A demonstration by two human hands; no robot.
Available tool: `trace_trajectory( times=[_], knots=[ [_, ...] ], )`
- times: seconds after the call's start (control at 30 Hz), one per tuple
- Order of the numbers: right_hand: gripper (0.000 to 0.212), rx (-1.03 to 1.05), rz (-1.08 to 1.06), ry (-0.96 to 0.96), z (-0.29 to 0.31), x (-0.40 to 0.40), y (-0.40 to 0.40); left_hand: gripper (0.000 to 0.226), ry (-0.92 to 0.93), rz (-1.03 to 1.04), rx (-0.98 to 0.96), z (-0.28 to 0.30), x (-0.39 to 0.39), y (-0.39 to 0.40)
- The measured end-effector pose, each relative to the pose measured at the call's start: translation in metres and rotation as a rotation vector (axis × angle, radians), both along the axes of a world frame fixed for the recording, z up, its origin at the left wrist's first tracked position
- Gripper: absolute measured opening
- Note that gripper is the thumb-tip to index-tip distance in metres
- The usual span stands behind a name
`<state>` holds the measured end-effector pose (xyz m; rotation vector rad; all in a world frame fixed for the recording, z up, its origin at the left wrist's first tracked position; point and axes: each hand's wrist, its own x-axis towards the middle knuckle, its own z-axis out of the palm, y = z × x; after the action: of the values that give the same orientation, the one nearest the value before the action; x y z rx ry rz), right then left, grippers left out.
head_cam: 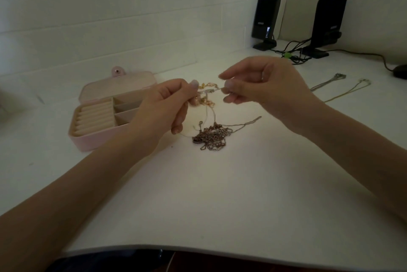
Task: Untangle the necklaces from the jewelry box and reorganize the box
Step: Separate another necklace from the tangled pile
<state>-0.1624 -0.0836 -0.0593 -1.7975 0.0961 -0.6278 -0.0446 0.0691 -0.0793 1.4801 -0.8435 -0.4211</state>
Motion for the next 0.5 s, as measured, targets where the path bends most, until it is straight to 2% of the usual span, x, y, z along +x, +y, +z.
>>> trace_trajectory(
  times=[0.1,0.27,0.5],
  knots=[
    [0.009,0.019,-0.064,-0.025,0.0040,-0.0017,-0.0034,0.038,-0.013,0.027,0.032,-0.0014,0.0003,-0.0009],
    [0.013,0.017,-0.036,0.023,0.0031,-0.0012,-0.0003,0.035,-0.135,-0.017,0.139,-0.0049,-0.0015,-0.0004],
    [0.016,0.104,0.026,0.070,0.0039,-0.0019,0.0008,0.028,-0.178,-0.069,0.116,-0.0017,-0.0023,0.0026]
  ],
)
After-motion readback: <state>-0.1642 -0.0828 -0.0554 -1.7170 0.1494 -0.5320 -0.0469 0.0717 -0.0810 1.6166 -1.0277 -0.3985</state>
